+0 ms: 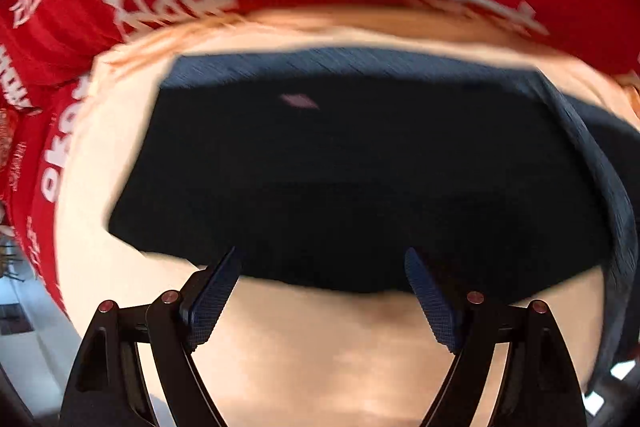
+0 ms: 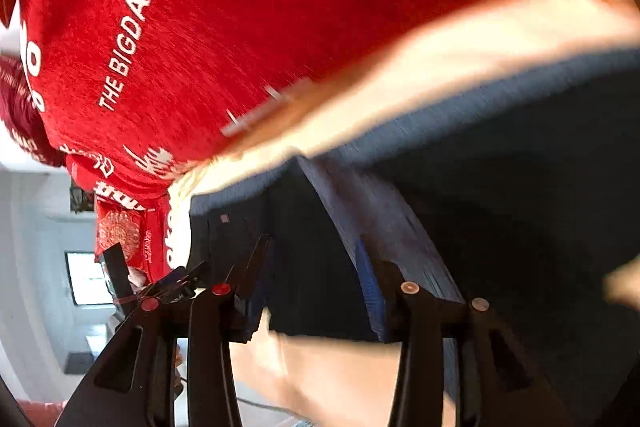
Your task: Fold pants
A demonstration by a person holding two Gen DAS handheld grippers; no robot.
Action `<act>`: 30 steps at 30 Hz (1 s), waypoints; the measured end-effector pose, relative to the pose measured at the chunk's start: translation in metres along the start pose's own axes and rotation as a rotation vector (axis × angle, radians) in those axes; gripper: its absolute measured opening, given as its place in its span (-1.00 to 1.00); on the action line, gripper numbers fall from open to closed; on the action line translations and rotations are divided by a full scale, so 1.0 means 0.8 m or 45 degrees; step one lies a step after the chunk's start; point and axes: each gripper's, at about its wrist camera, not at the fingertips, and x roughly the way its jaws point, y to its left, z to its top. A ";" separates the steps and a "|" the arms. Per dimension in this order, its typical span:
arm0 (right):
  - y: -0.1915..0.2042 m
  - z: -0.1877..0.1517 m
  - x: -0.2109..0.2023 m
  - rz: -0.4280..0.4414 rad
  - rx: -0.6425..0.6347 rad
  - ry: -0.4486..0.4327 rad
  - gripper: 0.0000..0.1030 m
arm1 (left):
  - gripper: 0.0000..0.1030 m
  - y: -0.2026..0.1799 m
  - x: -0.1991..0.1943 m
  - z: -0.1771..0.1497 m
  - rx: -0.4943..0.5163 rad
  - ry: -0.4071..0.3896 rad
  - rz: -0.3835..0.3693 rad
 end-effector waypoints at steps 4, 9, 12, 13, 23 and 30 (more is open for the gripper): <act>-0.034 -0.066 -0.048 -0.068 0.087 -0.056 -0.11 | 0.65 -0.047 -0.007 -0.016 0.094 0.002 -0.095; -0.100 -0.148 -0.102 -0.130 0.315 -0.143 -0.11 | 0.65 -0.101 -0.018 -0.026 0.262 -0.041 -0.239; -0.136 -0.199 -0.126 -0.158 0.428 -0.225 -0.11 | 0.65 -0.137 -0.027 -0.030 0.336 -0.020 -0.425; -0.146 -0.214 -0.129 -0.169 0.467 -0.250 -0.11 | 0.65 -0.150 -0.027 -0.031 0.363 -0.005 -0.467; -0.222 -0.311 -0.146 -0.256 0.675 -0.381 -0.11 | 0.65 -0.274 -0.010 -0.056 0.492 0.107 -0.623; -0.262 -0.318 -0.131 -0.063 0.661 -0.332 -0.11 | 0.65 -0.315 0.002 -0.064 0.455 0.167 -0.653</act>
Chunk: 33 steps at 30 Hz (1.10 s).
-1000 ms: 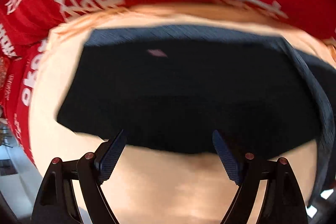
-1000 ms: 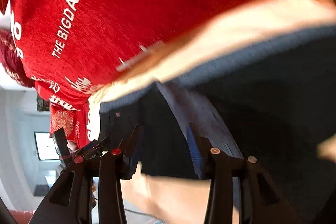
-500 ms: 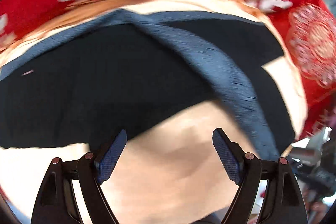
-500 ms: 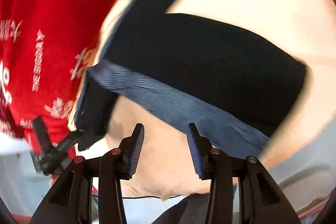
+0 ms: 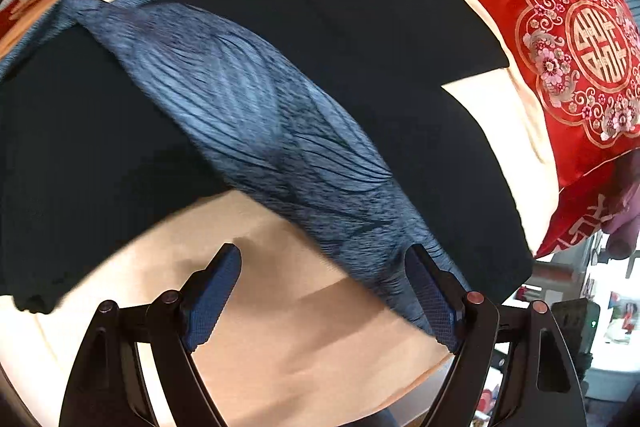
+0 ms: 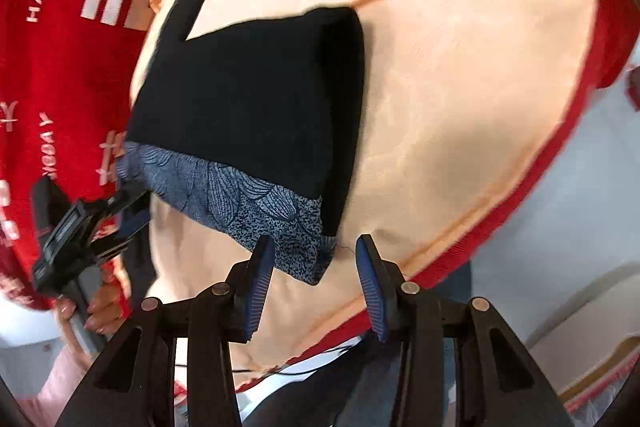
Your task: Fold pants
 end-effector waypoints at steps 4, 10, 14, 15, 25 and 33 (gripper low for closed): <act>0.010 0.011 0.008 0.112 -0.013 0.095 -0.52 | -0.33 -0.014 0.005 0.004 0.026 -0.010 0.039; 0.074 0.053 -0.035 0.164 -0.155 0.089 -0.74 | -0.49 -0.024 -0.021 0.026 -0.030 -0.029 -0.002; 0.145 0.120 -0.066 0.203 -0.302 0.031 -0.74 | -0.49 -0.035 -0.046 0.066 -0.054 -0.107 -0.040; 0.160 0.135 -0.071 0.205 -0.332 0.019 -0.74 | -0.49 -0.037 -0.051 0.076 -0.051 -0.127 -0.039; 0.294 0.338 -0.039 0.054 -0.596 -0.049 -0.74 | 0.44 -0.038 -0.103 0.177 0.016 -0.443 0.274; 0.305 0.372 -0.022 -0.162 -0.685 -0.128 0.11 | 0.44 0.061 -0.087 0.131 -0.177 -0.288 0.580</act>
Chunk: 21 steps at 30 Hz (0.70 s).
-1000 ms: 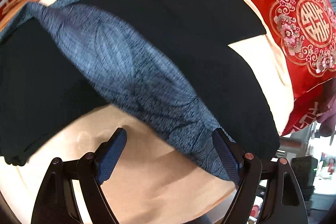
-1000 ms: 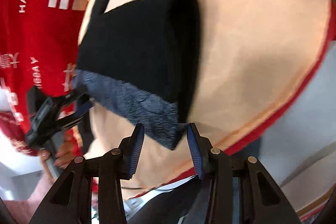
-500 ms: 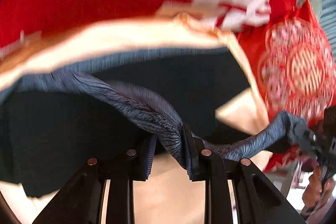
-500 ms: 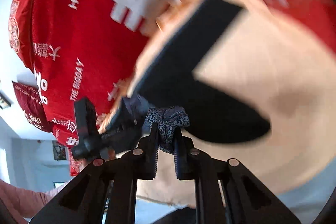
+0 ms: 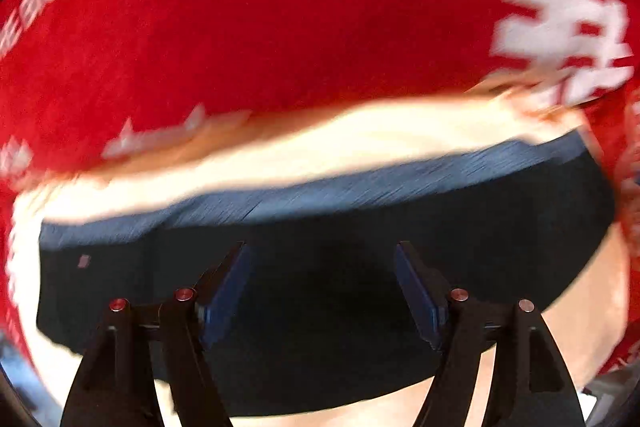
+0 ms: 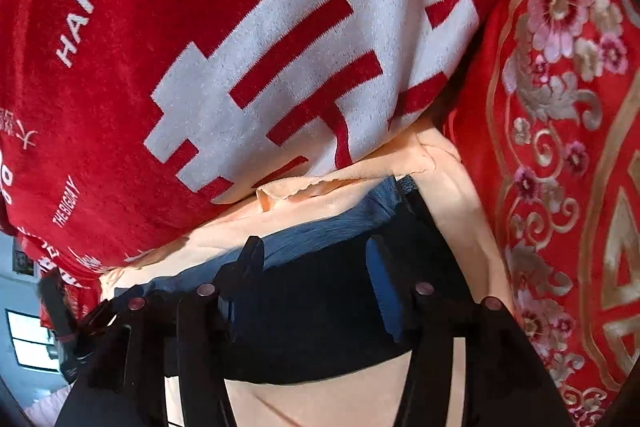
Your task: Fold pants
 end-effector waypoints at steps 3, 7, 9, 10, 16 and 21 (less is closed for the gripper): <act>-0.018 -0.034 0.003 -0.111 0.045 0.029 0.11 | 0.44 0.033 0.029 -0.023 -0.088 0.094 0.104; -0.074 -0.068 0.034 -0.210 0.233 0.096 0.10 | 0.47 0.052 0.056 -0.039 -0.155 0.153 0.166; -0.097 -0.070 0.046 -0.242 0.327 0.076 0.02 | 0.56 0.048 0.058 -0.036 -0.153 0.125 0.195; -0.105 -0.069 0.051 -0.237 0.358 0.066 -0.03 | 0.57 0.045 0.058 -0.033 -0.135 0.119 0.219; -0.075 -0.050 0.034 -0.246 0.216 -0.028 -0.79 | 0.57 0.041 0.061 -0.020 -0.144 0.140 0.254; -0.087 -0.058 0.035 -0.360 0.234 0.087 -0.57 | 0.57 0.006 0.025 0.005 -0.108 0.039 0.171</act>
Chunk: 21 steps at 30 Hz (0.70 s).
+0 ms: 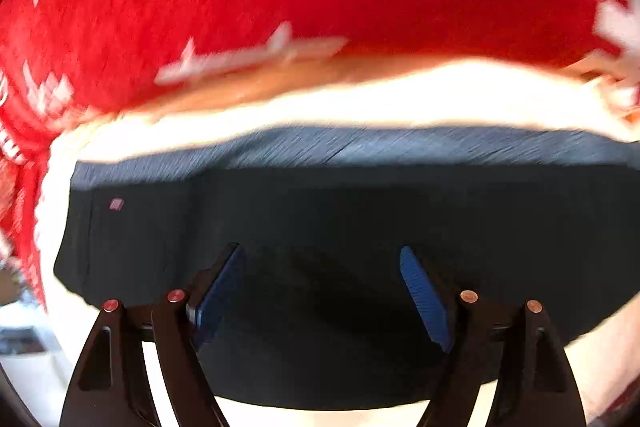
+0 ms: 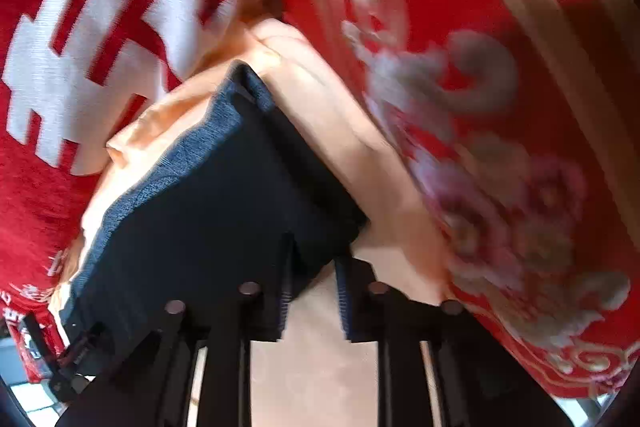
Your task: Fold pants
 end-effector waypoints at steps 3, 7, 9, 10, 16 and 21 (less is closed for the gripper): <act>0.033 -0.008 -0.040 0.032 -0.162 -0.193 -0.56 | 0.57 -0.047 -0.001 0.019 0.101 -0.040 -0.061; 0.078 0.012 -0.010 0.085 -0.305 -0.148 -0.46 | 0.57 -0.100 0.031 0.043 0.135 -0.003 -0.066; 0.087 0.025 0.009 -0.010 -0.326 -0.107 -0.47 | 0.57 -0.107 0.031 0.048 0.115 -0.020 -0.063; 0.080 0.030 0.005 -0.116 -0.277 -0.129 -0.46 | 0.57 -0.107 0.030 0.048 0.114 -0.028 -0.061; 0.053 0.003 -0.069 -0.194 -0.183 -0.323 -0.37 | 0.57 -0.097 0.017 0.050 0.115 -0.035 -0.057; 0.088 0.014 -0.033 0.031 -0.329 -0.248 -0.38 | 0.57 -0.113 0.038 0.066 0.120 -0.044 -0.015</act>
